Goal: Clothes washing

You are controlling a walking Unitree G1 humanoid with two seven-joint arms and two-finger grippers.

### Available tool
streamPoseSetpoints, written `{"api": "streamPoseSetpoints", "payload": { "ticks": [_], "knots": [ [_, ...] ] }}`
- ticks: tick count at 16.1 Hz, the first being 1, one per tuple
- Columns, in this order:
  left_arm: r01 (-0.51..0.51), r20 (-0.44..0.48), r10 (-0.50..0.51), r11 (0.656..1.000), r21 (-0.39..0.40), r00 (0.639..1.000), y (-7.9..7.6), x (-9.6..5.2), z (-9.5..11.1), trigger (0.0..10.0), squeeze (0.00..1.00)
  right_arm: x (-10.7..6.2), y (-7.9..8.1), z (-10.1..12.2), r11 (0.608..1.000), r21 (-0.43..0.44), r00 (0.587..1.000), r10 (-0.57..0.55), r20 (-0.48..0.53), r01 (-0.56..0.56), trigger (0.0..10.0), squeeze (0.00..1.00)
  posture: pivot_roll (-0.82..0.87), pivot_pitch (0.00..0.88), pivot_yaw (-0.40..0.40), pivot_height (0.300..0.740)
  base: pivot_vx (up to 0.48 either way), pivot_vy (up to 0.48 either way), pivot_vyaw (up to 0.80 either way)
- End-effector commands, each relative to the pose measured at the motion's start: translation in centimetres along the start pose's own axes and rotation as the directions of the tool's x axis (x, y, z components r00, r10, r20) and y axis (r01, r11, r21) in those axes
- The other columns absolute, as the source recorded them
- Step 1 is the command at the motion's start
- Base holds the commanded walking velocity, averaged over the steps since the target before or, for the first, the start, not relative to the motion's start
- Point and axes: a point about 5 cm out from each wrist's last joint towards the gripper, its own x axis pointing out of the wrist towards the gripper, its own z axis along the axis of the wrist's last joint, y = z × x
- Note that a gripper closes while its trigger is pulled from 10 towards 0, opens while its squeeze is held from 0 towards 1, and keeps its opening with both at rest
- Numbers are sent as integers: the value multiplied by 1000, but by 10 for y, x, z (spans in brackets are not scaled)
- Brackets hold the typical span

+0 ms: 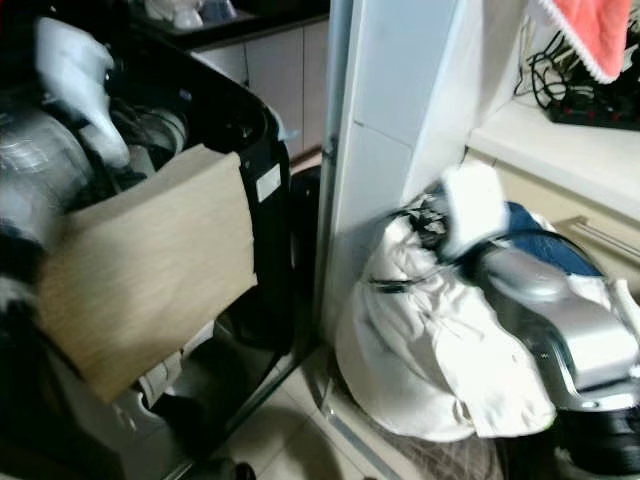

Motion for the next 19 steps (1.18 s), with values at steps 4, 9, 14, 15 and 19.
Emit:
{"api": "streamPoseSetpoints", "payload": {
  "ticks": [4,9,14,15,19],
  "knots": [
    [292,64,-293,956,18,954,-85,3,-19,10000,0,-1,-16,-27,999,-16,992,-30,-120,29,10000,1000,-112,0,37,740,0,0,0],
    [487,50,-484,868,-99,874,-140,-15,-34,10000,0,16,-25,-68,999,-22,966,-32,-255,28,10000,600,-109,0,40,740,0,0,0],
    [547,-21,-550,834,-80,835,-155,-25,-41,10000,0,24,-28,-95,999,-46,939,-29,-343,14,4000,0,-95,0,32,740,0,0,0],
    [536,-32,-539,841,-70,842,-154,-25,-42,10000,0,25,-29,-95,999,-47,939,-31,-343,16,1608,0,-95,0,32,740,0,0,0],
    [536,-34,-540,840,-79,841,-156,-25,-41,10000,0,26,-30,-95,999,-40,947,-21,-322,9,0,0,-97,0,35,740,0,0,0]
  ]
}}
